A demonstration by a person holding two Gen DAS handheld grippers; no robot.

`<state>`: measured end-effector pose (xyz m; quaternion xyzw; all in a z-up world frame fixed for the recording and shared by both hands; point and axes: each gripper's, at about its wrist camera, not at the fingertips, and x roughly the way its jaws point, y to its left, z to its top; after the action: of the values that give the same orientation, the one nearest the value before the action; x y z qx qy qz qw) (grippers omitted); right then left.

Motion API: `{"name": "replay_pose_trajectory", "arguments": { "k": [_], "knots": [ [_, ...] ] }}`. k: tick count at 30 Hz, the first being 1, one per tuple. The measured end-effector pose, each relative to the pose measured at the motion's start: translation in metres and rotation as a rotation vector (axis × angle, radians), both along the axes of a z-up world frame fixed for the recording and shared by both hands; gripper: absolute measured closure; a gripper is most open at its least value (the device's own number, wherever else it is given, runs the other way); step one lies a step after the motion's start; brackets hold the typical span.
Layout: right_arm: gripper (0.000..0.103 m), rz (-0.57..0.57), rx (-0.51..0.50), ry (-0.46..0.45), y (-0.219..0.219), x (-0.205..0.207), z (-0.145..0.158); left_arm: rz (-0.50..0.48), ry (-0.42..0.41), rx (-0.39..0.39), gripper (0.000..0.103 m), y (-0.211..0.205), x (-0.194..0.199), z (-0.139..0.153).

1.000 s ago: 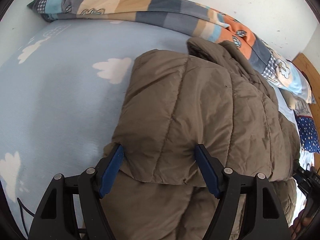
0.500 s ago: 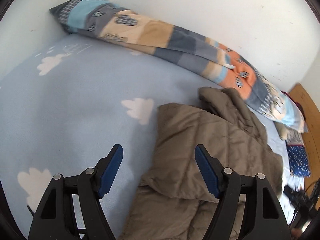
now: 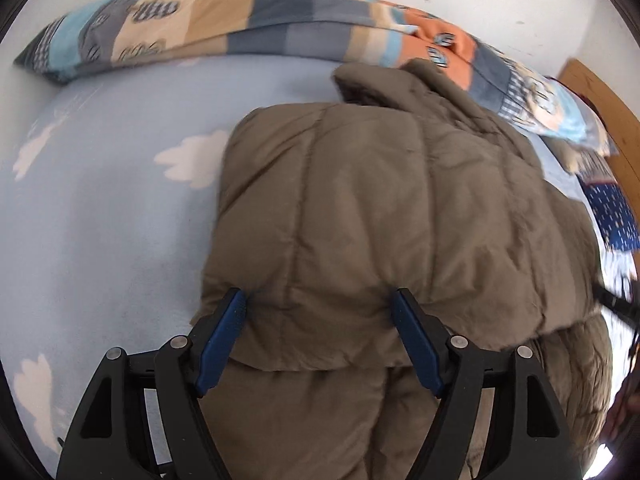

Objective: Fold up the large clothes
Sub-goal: 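Smooth the jacket flat with both grippers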

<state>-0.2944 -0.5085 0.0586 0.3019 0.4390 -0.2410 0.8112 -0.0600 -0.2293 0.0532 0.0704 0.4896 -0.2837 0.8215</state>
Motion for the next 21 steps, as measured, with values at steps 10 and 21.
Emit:
{"name": "replay_pose_trajectory", "arguments": {
  "k": [10, 21],
  "knots": [
    [0.058, 0.017, 0.007, 0.014, 0.004, -0.002, 0.013, 0.022, -0.074, -0.065, 0.027, 0.034, -0.011, 0.060],
    [0.058, 0.138, 0.006, 0.031, 0.044, -0.056, 0.019, -0.090, -0.064, 0.098, 0.027, 0.102, -0.106, 0.021]
  ]
}}
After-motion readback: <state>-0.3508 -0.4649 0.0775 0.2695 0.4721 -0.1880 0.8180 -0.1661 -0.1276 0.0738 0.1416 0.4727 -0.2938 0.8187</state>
